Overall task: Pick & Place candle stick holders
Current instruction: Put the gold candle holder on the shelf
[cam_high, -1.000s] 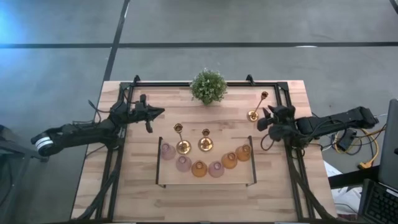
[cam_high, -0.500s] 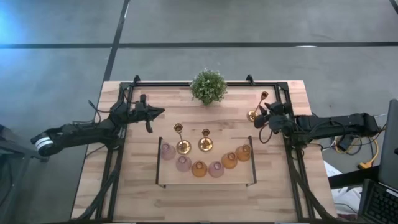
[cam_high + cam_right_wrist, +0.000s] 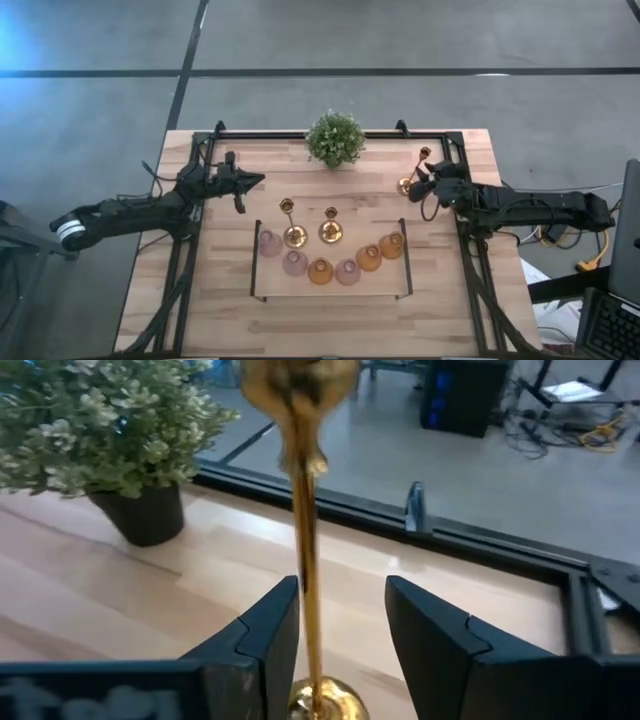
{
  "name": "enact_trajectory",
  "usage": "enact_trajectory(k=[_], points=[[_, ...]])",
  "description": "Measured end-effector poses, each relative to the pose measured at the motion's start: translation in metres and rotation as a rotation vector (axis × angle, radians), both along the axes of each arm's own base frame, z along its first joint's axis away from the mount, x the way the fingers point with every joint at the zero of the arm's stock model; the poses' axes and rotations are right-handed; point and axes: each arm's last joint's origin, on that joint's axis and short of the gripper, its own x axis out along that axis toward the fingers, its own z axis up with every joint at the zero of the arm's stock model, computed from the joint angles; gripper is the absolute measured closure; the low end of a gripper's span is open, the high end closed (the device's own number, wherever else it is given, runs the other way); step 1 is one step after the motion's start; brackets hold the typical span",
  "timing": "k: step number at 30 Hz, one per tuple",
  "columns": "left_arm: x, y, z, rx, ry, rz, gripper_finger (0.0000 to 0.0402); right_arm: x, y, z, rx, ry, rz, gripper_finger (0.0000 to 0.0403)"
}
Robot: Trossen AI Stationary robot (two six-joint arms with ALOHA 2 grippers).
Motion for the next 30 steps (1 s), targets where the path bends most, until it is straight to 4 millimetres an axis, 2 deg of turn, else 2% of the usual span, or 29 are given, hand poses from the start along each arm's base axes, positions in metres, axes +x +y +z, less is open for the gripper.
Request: enact_trajectory(k=[11,16,21,26,30], points=[[0.0,0.0,0.0,0.0,0.0,0.0,0.0389,0.003,-0.012,-0.003,-0.022,-0.017,0.035,0.0248],[0.0,0.0,0.0,0.0,0.0,0.0,0.0389,0.003,-0.017,-0.001,-0.026,-0.026,0.058,0.0292],[0.0,0.0,0.0,0.0,0.0,0.0,0.0389,0.002,-0.02,0.0,-0.04,-0.01,0.06,0.0377],[0.0,0.0,0.0,0.0,0.0,0.0,0.0389,0.004,-0.021,0.005,-0.067,-0.019,0.095,0.0389],[0.0,0.0,0.0,0.001,-0.001,0.0,0.0389,0.009,-0.023,0.035,-0.182,-0.005,0.164,0.0391]])
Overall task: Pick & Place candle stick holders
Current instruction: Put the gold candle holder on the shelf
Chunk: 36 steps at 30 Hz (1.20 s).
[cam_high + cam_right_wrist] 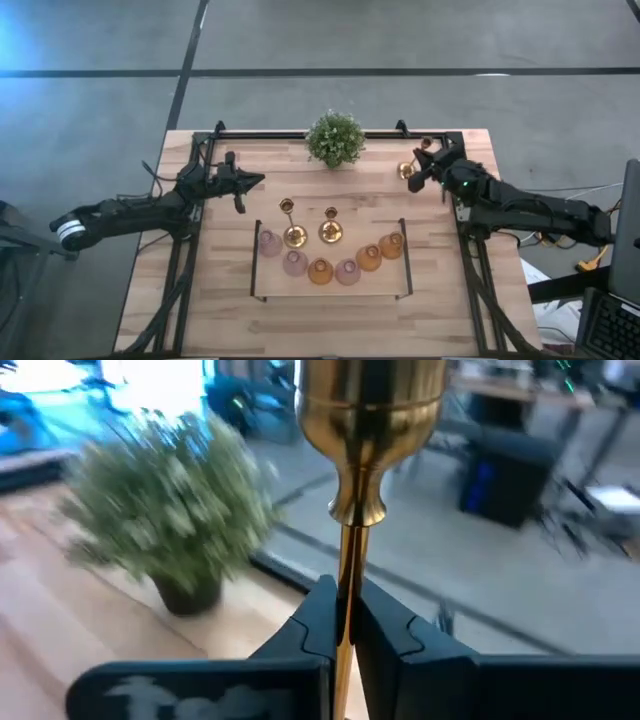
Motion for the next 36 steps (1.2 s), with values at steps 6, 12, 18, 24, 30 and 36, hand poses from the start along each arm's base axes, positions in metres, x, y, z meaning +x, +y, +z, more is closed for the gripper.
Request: enact_trajectory(k=[6,12,18,24,30,36], points=[[0.0,0.0,0.0,0.0,0.0,0.0,0.0389,-0.002,-0.004,0.06,-0.056,0.018,0.169,0.0392],[0.0,0.0,0.0,0.0,0.0,0.0,0.0389,0.0,-0.008,0.104,-0.075,0.026,0.38,0.0393],[0.0,0.0,0.0,0.0,0.0,0.0,0.0389,0.02,-0.017,0.12,-0.045,0.038,0.583,0.0393],[0.0,0.0,0.0,0.0,0.0,0.0,0.0389,0.042,-0.024,0.13,0.011,0.019,0.799,0.0394],[0.0,0.0,0.0,0.0,0.0,0.0,0.0389,0.053,-0.02,0.142,0.053,-0.031,1.051,0.0394],[0.0,0.0,0.0,0.0,0.0,0.0,0.0389,0.059,-0.003,0.143,0.043,-0.001,1.16,0.0393]])
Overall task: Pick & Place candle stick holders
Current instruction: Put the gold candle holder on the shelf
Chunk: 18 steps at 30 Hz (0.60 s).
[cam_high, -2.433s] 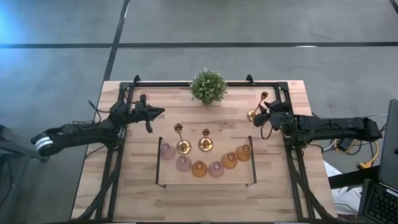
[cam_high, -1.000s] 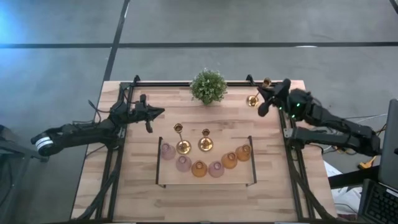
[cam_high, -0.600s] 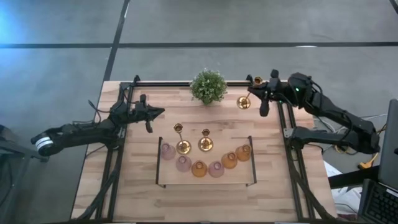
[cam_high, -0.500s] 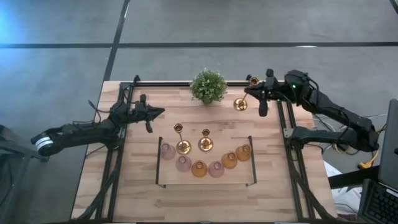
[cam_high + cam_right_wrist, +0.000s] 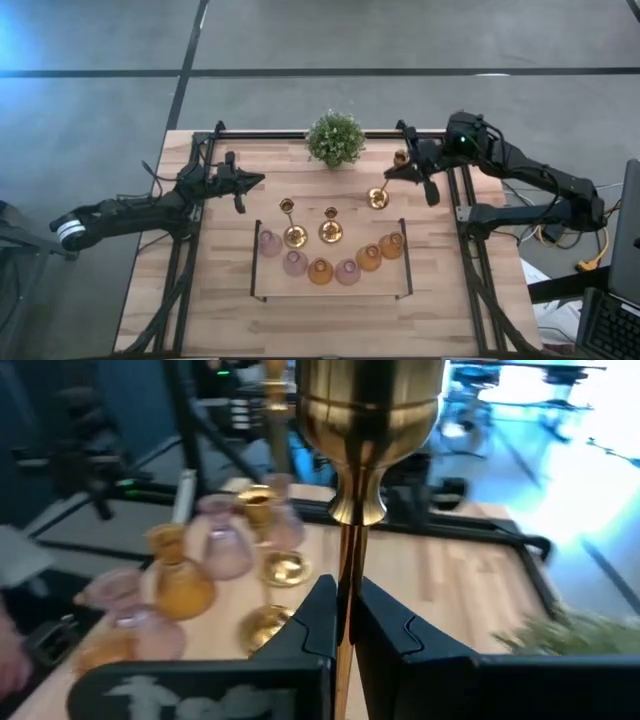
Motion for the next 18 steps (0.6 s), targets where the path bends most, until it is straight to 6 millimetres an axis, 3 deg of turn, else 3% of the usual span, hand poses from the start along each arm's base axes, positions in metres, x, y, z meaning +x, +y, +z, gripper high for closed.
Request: enact_trajectory(k=[18], points=[[0.0,0.0,0.0,0.0,0.0,0.0,0.0389,0.043,0.035,-0.004,0.032,0.046,0.269,0.0392]])
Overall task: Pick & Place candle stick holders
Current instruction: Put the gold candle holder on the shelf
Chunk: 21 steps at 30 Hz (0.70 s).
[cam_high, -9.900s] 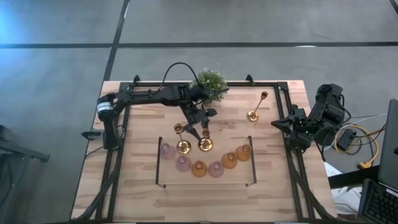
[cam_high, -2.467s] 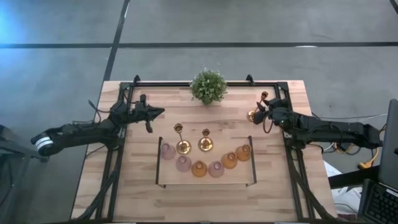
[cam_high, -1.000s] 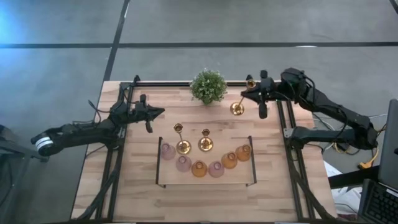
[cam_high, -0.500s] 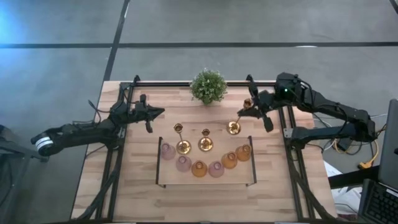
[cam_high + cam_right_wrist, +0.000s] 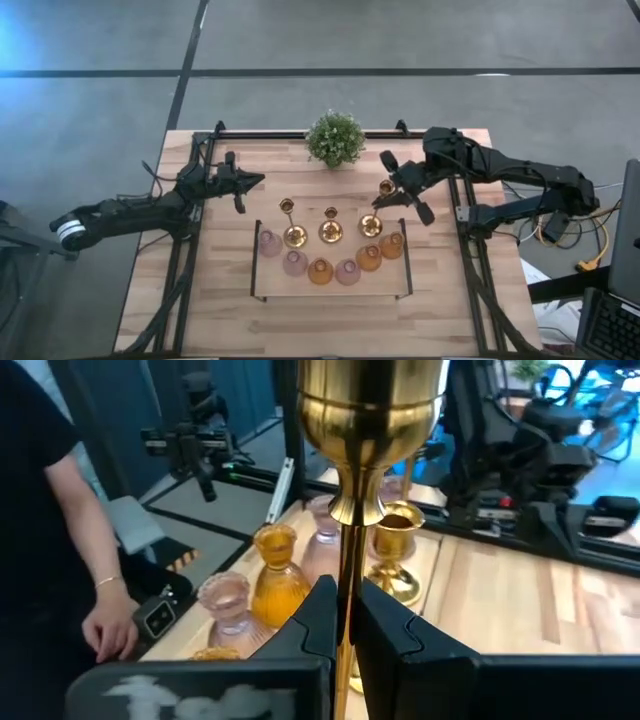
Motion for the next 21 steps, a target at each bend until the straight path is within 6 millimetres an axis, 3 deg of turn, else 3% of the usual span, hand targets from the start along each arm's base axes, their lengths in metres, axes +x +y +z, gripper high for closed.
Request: enact_trajectory(k=[21], points=[[0.0,0.0,0.0,0.0,0.0,0.0,0.0389,0.026,0.007,-0.018,0.025,0.059,0.074,0.0392]])
